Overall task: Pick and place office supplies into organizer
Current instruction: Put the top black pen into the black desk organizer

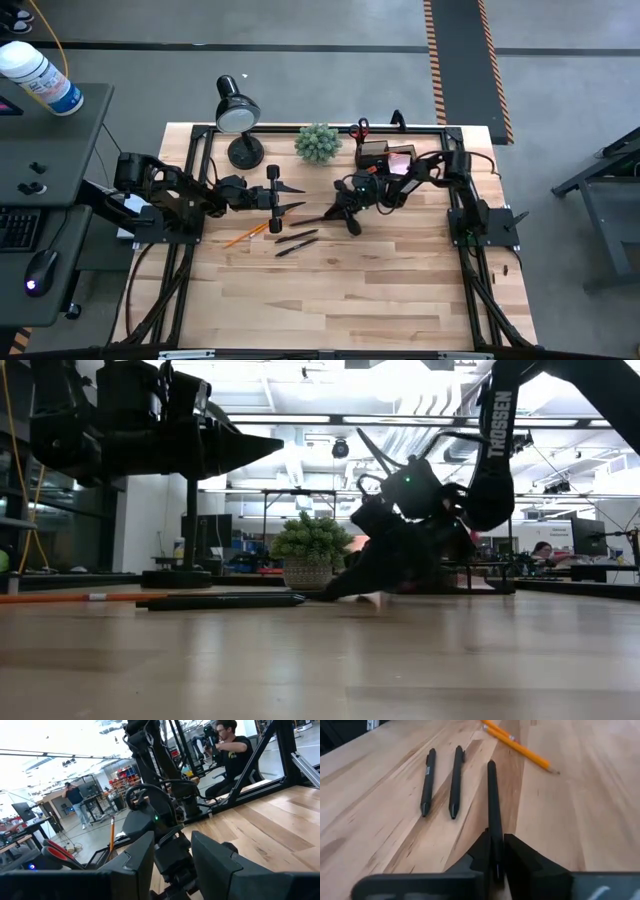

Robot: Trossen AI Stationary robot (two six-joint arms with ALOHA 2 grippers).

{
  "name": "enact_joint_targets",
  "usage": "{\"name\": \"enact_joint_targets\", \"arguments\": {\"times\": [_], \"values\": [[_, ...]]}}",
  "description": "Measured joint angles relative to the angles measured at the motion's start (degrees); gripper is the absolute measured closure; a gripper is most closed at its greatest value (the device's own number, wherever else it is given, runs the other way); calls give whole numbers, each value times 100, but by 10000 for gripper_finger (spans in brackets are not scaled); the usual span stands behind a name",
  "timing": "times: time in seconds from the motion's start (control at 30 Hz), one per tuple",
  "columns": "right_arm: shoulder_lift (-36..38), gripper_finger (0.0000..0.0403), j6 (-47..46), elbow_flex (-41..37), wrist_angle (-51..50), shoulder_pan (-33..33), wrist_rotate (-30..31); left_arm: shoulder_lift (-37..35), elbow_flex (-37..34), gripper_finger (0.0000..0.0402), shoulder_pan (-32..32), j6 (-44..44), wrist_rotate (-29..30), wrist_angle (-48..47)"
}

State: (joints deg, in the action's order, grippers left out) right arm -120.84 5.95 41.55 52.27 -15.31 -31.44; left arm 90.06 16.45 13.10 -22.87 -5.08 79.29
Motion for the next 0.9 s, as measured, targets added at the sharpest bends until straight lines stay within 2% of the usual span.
{"name": "enact_joint_targets", "arguments": {"times": [0.47, 0.67, 0.77, 0.9], "values": [[1251, 372, 446, -12, -1753, 0, 25, 0, 2, 284, 2, 0, 0, -22], [2121, 378, 738, -12, -2800, 0, 185, 0, 2, 284, 2, -2, 0, -21], [2737, 375, 958, -12, -3570, 14, 625, 0, 2, 284, 2, -2, 0, -22], [3702, 377, 1213, -8, -4769, 13, 1563, 0, 2, 284, 2, 0, 0, -20]]}}
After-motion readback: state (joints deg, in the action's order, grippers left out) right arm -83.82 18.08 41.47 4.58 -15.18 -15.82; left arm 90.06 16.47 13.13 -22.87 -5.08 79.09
